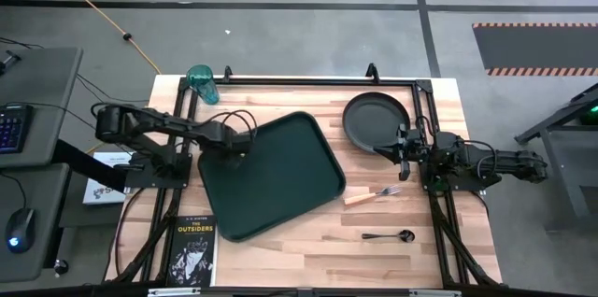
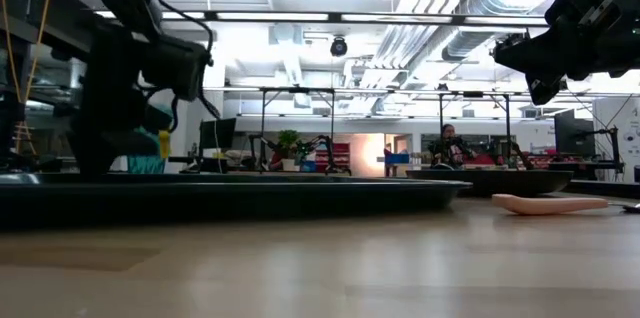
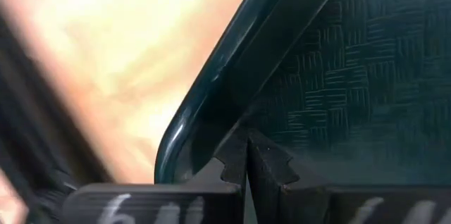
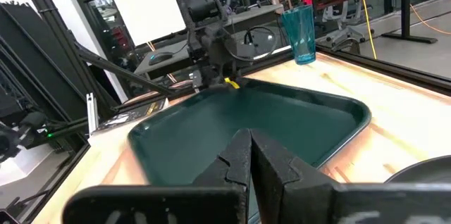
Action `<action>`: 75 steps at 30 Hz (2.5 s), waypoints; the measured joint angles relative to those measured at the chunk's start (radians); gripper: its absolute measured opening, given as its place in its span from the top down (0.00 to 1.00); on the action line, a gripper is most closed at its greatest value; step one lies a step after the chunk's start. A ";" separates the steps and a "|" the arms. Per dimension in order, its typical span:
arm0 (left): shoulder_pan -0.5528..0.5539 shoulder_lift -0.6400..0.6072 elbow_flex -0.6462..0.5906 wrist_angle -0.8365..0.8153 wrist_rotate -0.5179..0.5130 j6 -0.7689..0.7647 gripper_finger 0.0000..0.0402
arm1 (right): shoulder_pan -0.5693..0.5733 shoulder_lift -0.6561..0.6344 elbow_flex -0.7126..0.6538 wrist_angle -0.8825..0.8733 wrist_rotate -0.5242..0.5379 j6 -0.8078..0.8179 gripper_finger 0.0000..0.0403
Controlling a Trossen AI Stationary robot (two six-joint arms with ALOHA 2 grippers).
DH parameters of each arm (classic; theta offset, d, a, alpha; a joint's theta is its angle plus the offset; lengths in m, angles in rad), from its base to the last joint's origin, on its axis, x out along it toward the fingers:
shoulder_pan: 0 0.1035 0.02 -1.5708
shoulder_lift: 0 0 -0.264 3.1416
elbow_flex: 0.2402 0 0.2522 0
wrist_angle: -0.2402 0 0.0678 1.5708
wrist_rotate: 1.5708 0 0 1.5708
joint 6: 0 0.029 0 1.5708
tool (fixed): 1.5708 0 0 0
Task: Pick and place plate/cup/fork/spoon on tray
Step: Move the black tray to the middle left of the table, then put the blue cup on the black tray
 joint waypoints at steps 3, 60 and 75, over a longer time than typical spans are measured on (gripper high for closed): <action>0.017 0.023 0.011 0.011 -0.085 -0.006 1.00 | 0.000 0.000 0.000 0.000 0.000 0.000 1.00; -0.384 0.175 0.232 0.412 0.179 0.709 1.00 | 0.000 0.000 0.000 0.001 -0.001 0.000 1.00; -0.352 -0.010 0.248 0.660 0.094 0.744 1.00 | 0.000 0.000 0.000 0.000 -0.001 0.000 1.00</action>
